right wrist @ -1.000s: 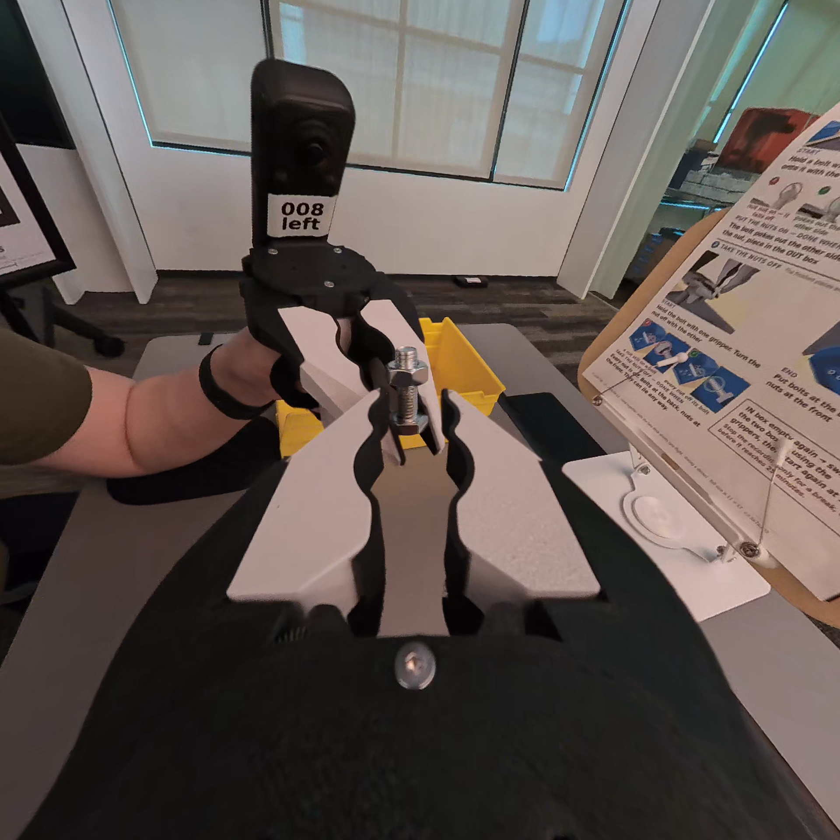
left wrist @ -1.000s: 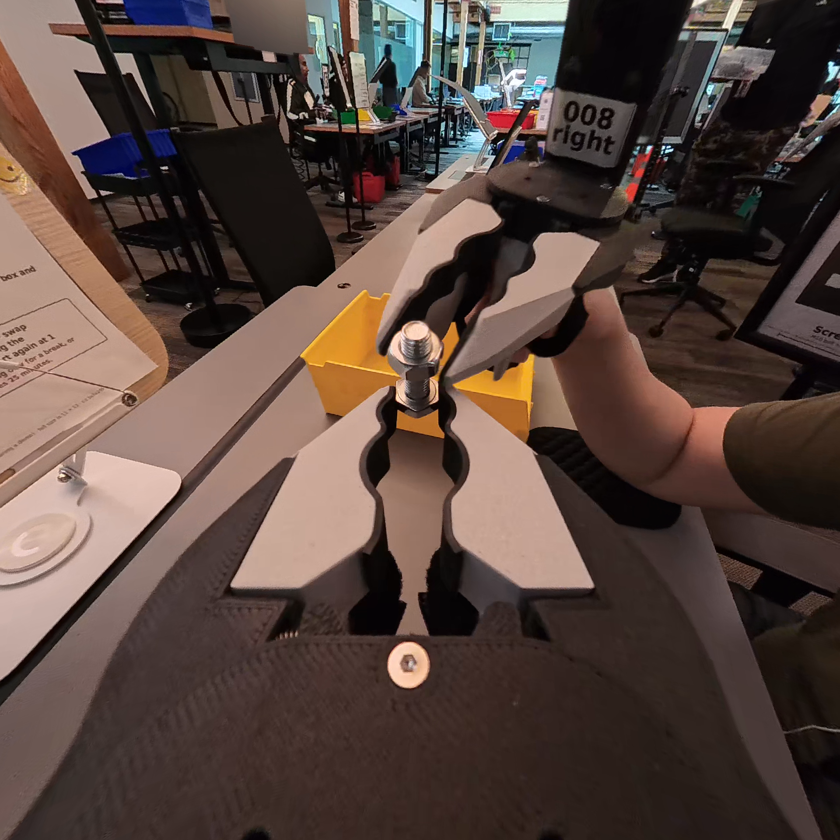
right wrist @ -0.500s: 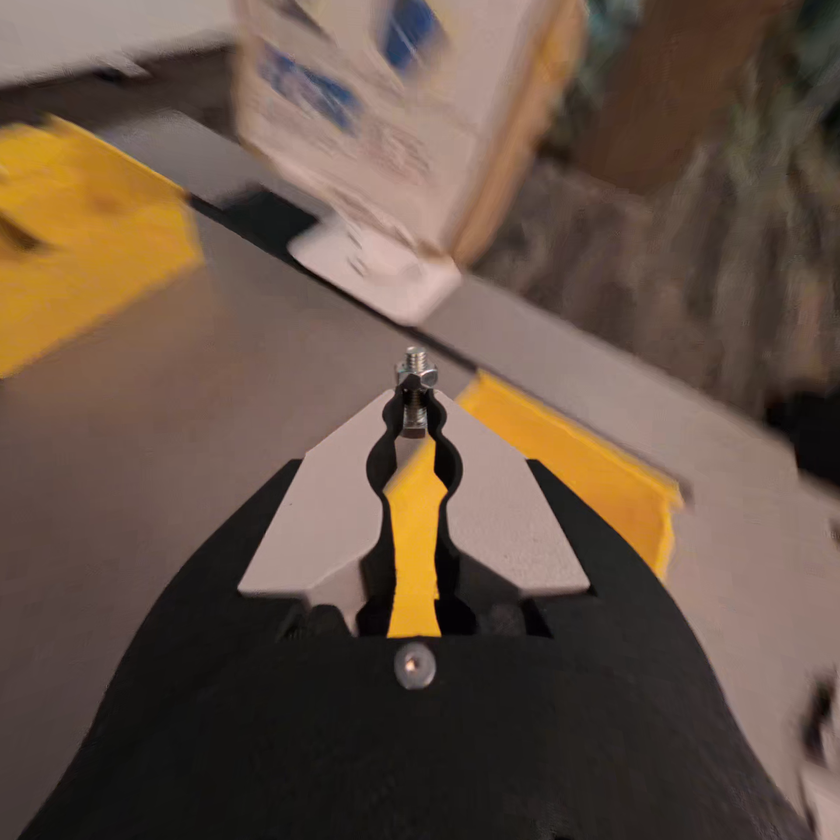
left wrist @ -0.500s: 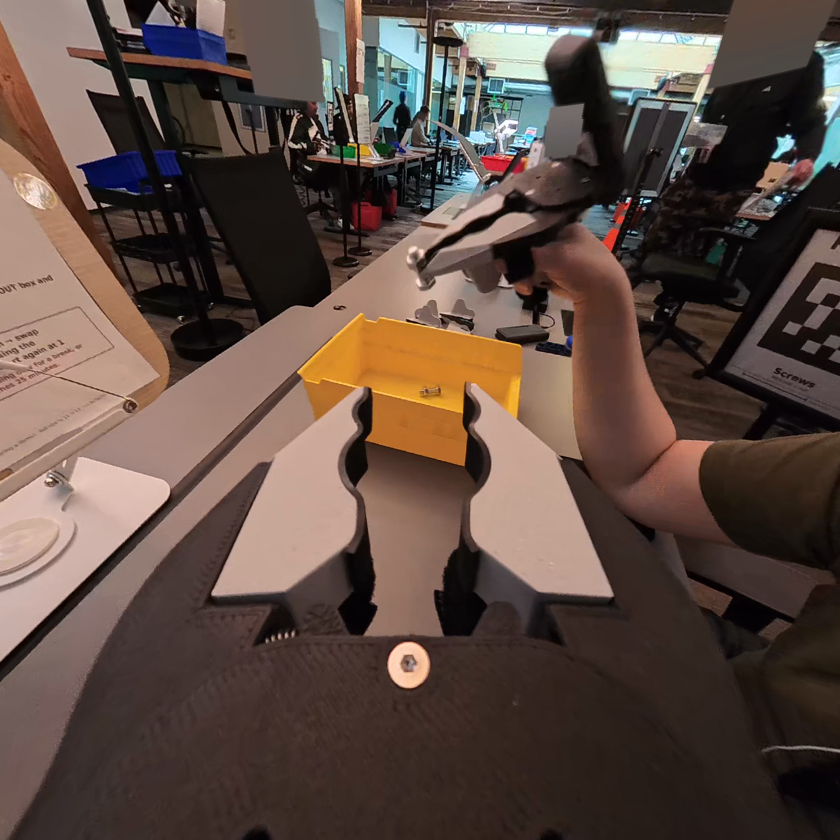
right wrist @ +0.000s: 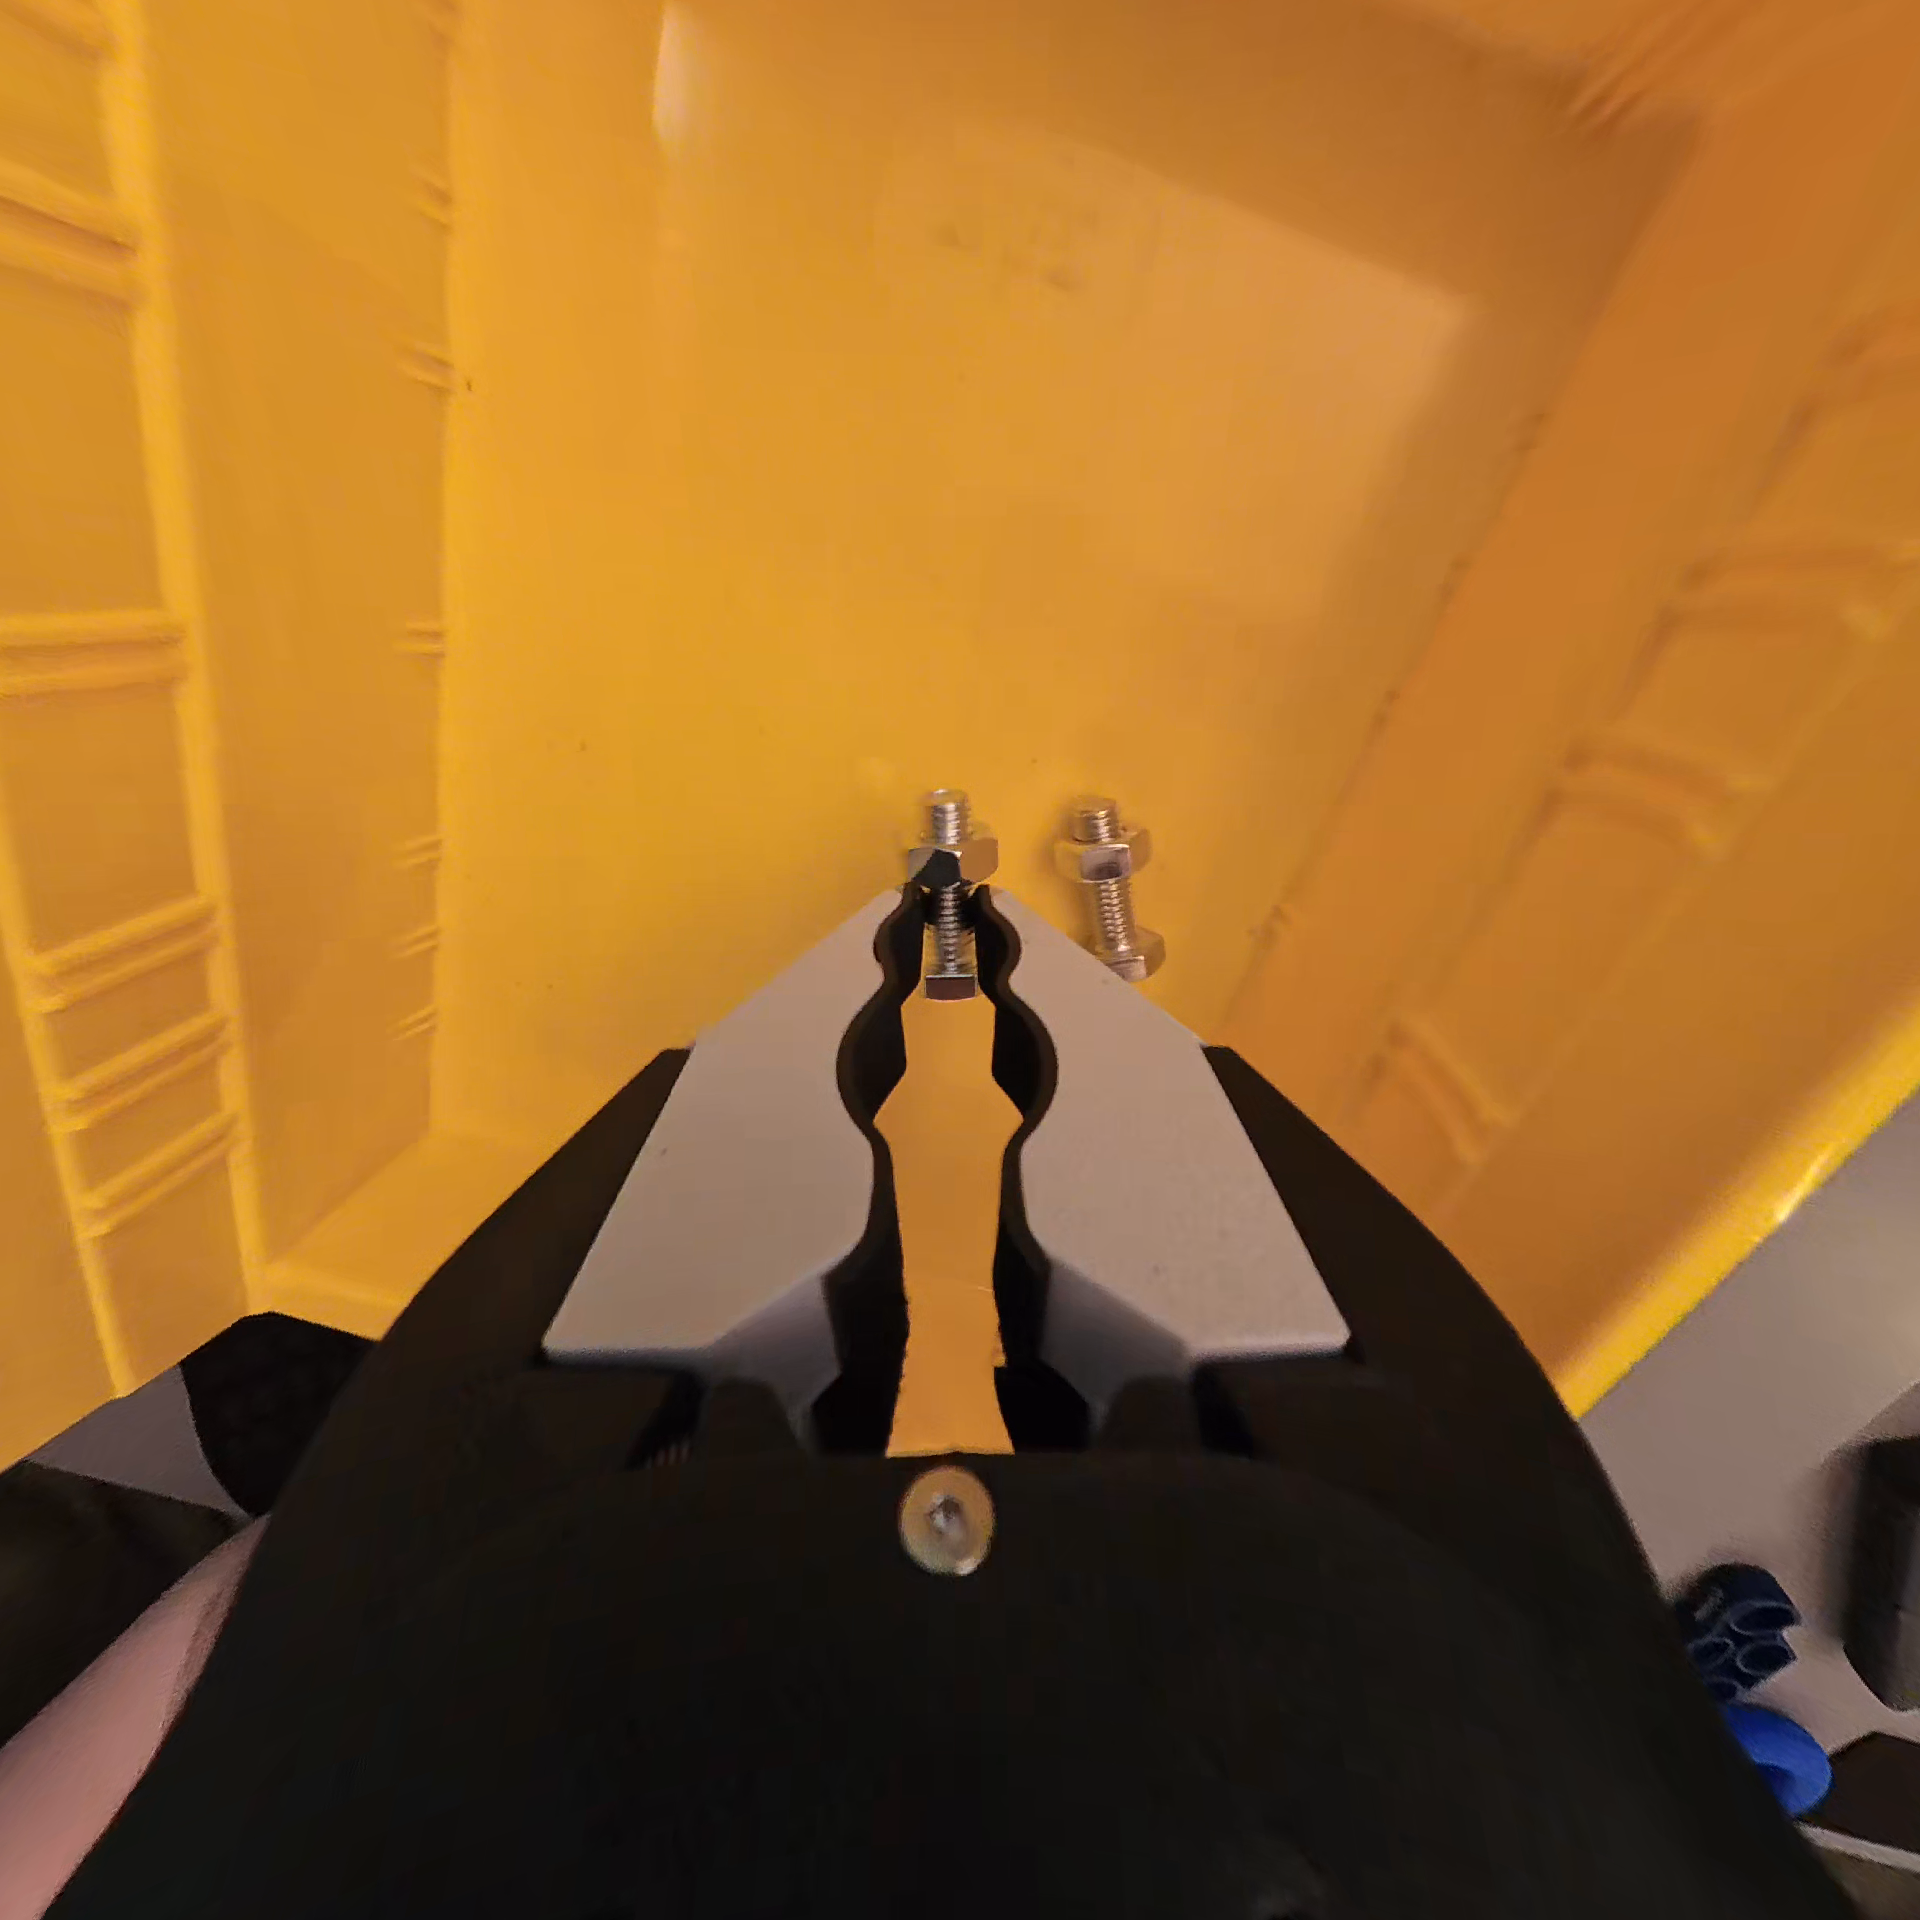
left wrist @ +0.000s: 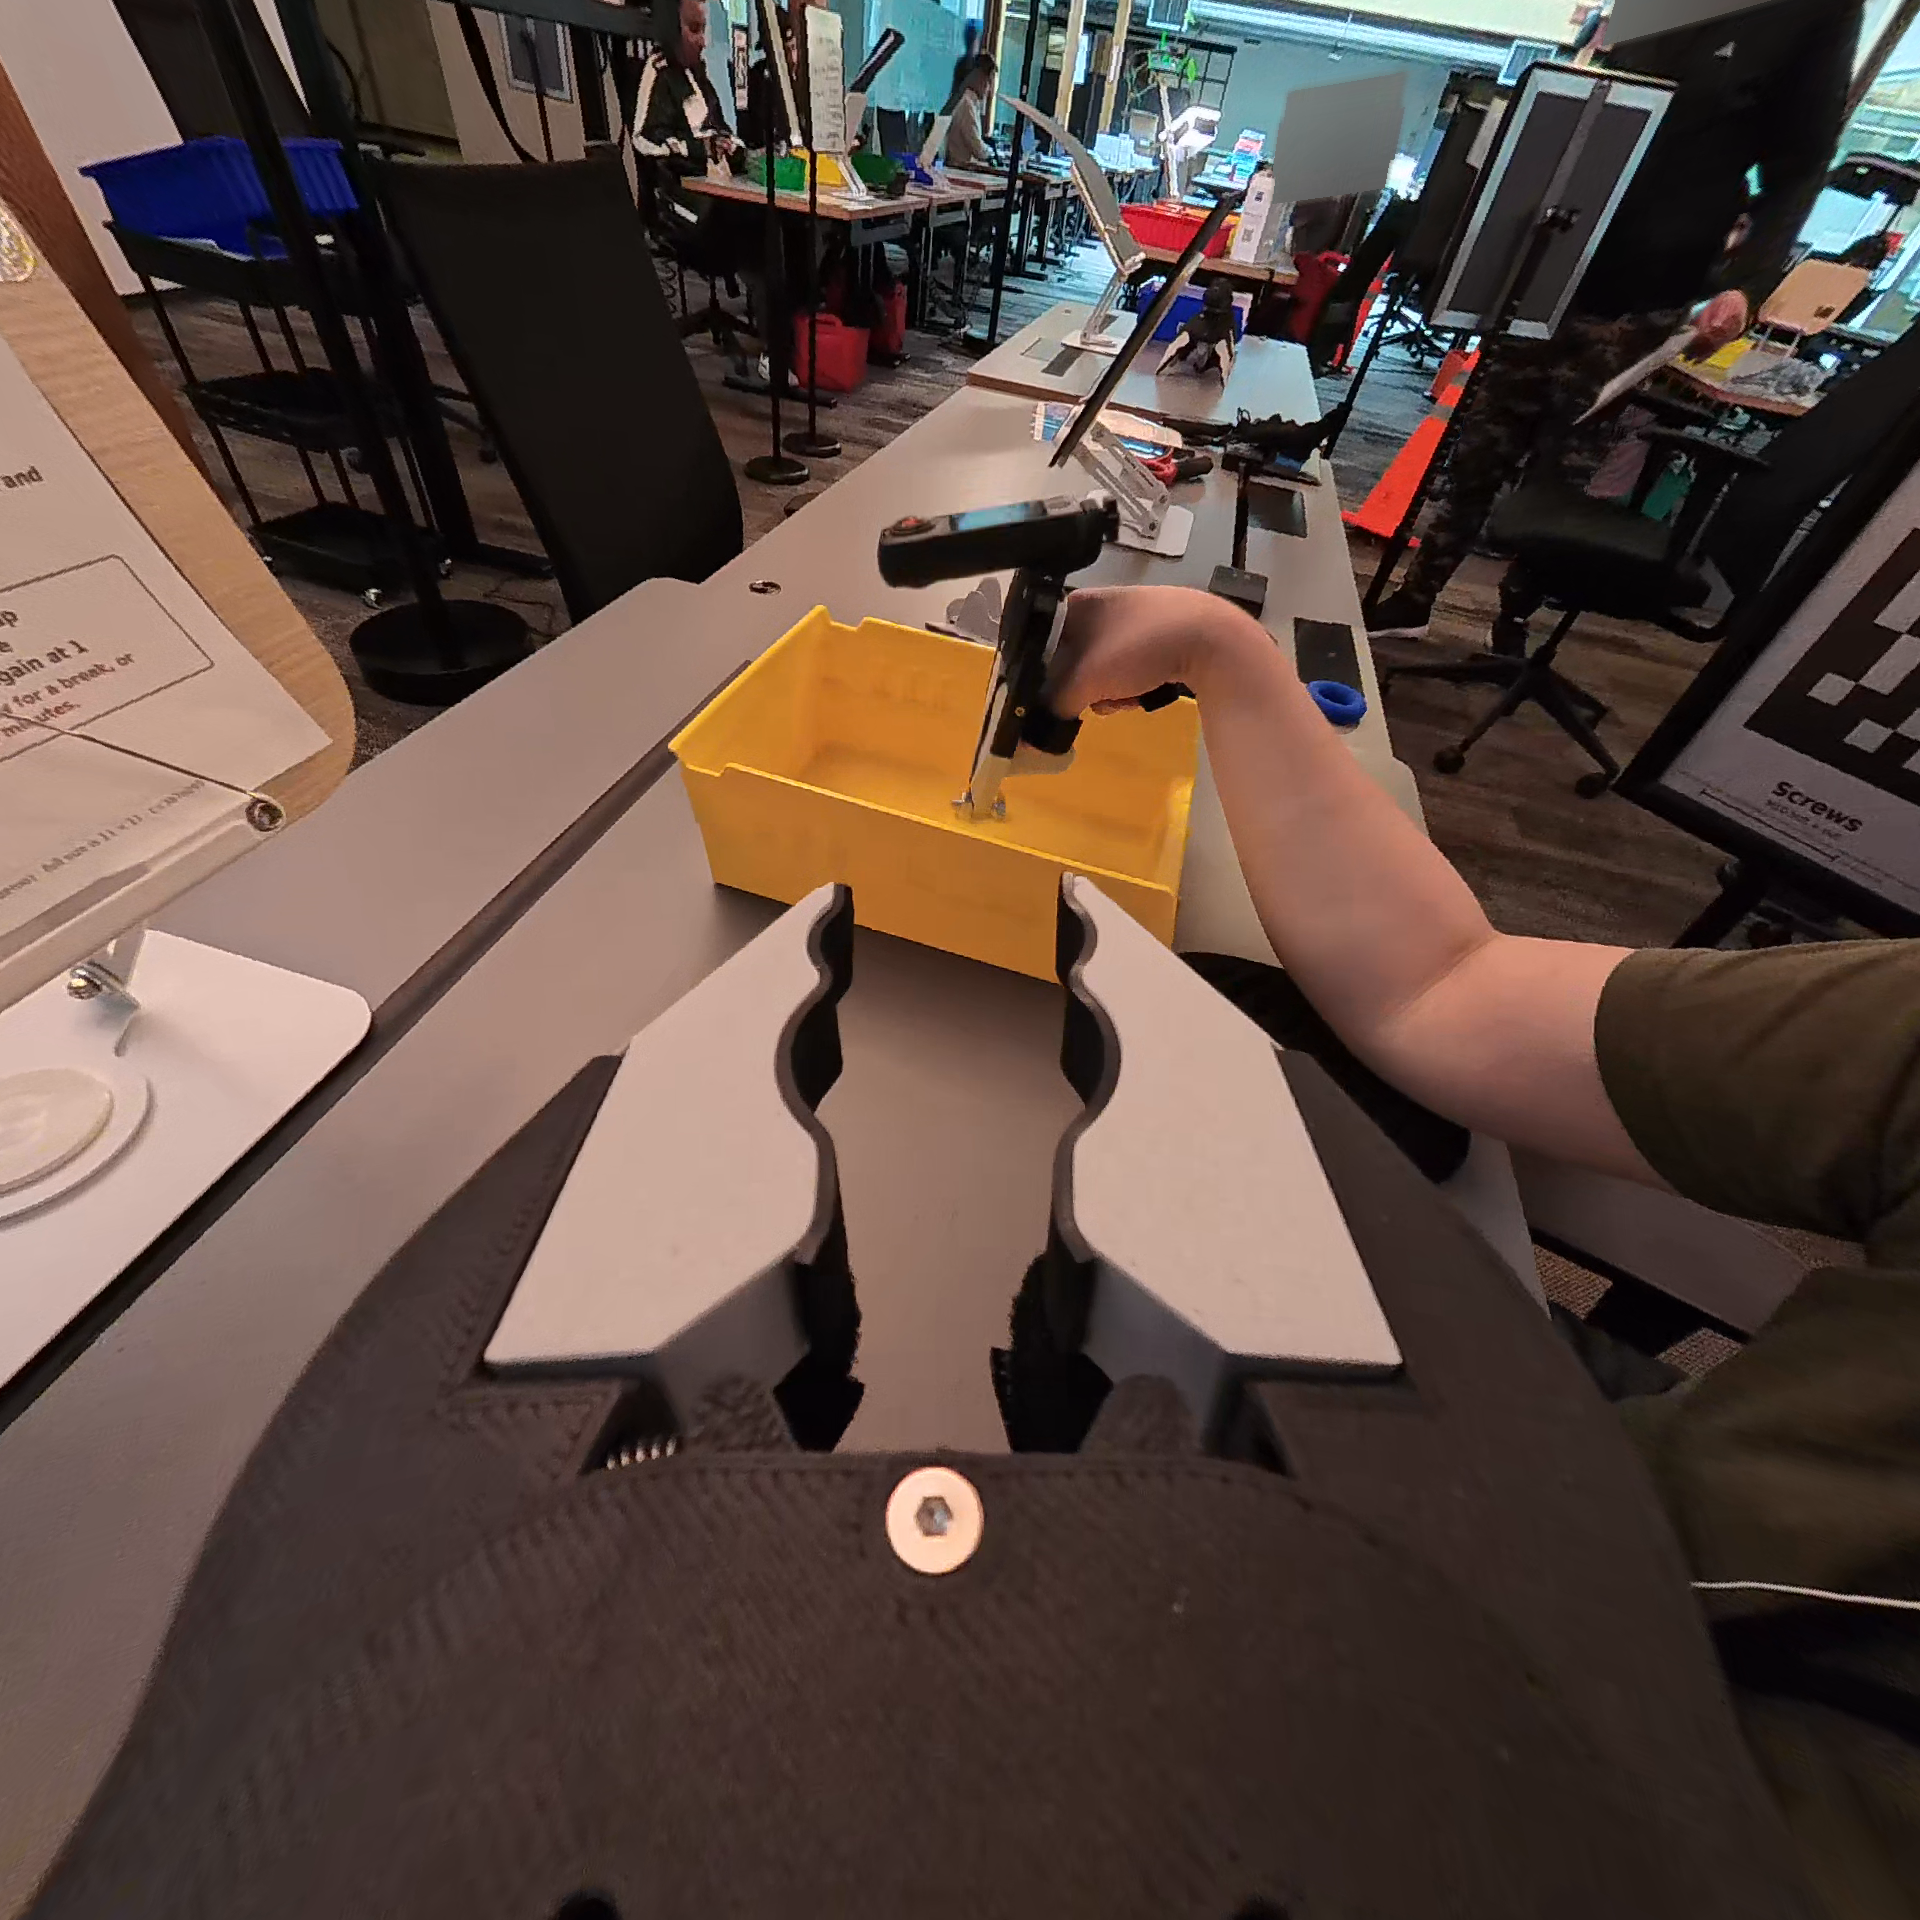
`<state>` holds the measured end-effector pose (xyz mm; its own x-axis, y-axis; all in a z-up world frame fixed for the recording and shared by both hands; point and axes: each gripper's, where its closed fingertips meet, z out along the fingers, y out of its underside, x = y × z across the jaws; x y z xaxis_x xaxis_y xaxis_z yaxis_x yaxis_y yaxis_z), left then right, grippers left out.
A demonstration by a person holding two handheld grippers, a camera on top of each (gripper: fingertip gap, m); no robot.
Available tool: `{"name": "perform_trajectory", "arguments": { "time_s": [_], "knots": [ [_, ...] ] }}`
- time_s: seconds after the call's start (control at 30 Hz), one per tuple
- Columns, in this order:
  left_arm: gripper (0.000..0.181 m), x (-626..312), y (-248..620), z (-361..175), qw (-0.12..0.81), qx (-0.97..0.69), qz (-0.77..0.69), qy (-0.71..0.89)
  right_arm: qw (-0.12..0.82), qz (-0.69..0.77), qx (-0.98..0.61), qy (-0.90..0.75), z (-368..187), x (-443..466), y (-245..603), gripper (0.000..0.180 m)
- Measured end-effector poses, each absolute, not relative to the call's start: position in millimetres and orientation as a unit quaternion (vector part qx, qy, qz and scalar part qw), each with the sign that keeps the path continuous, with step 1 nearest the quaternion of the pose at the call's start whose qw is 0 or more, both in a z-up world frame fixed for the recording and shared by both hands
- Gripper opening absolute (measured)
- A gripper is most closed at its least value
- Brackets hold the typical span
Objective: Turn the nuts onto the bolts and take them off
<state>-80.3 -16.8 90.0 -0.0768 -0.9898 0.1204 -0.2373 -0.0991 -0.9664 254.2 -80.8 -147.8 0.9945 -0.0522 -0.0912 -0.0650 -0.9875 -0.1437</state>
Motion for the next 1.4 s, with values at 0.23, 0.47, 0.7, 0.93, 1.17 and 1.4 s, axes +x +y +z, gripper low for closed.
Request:
{"name": "perform_trajectory", "arguments": {
  "time_s": [0.23, 0.47, 0.7, 0.93, 1.17, 1.4],
  "knots": [
    [0.037, -84.0, -13.7, 92.7, 0.389, -0.561, -0.487, 0.544, 0.052, 0.048, -0.997, 0.026, -161.6, 256.1, -84.1, 0.012],
    [0.04, -101.5, 2.3, 106.8, 0.426, -0.571, -0.465, 0.525, 0.227, 0.009, -0.974, 0.006, -83.4, 257.5, -55.1, 0.031],
    [0.044, -144.2, 37.5, 137.0, 0.512, -0.593, -0.416, 0.461, 0.645, -0.111, -0.751, -0.085, 121.4, 210.6, -27.8, 0.057],
    [0.05, -191.5, 75.9, 138.7, 0.551, -0.638, -0.333, 0.423, 0.76, -0.089, -0.623, -0.163, 189.0, 134.5, -40.9, 0.084],
    [0.051, -270.2, 129.0, 65.1, 0.451, -0.775, -0.158, 0.413, 0.787, -0.115, -0.567, -0.212, 203.4, 92.5, -38.8, 0.052],
    [0.046, -328.5, 135.2, -34.4, 0.224, -0.88, -0.068, 0.414, 0.757, -0.13, -0.597, -0.231, 184.9, 86.7, -20.1, 0.052]
  ]
}}
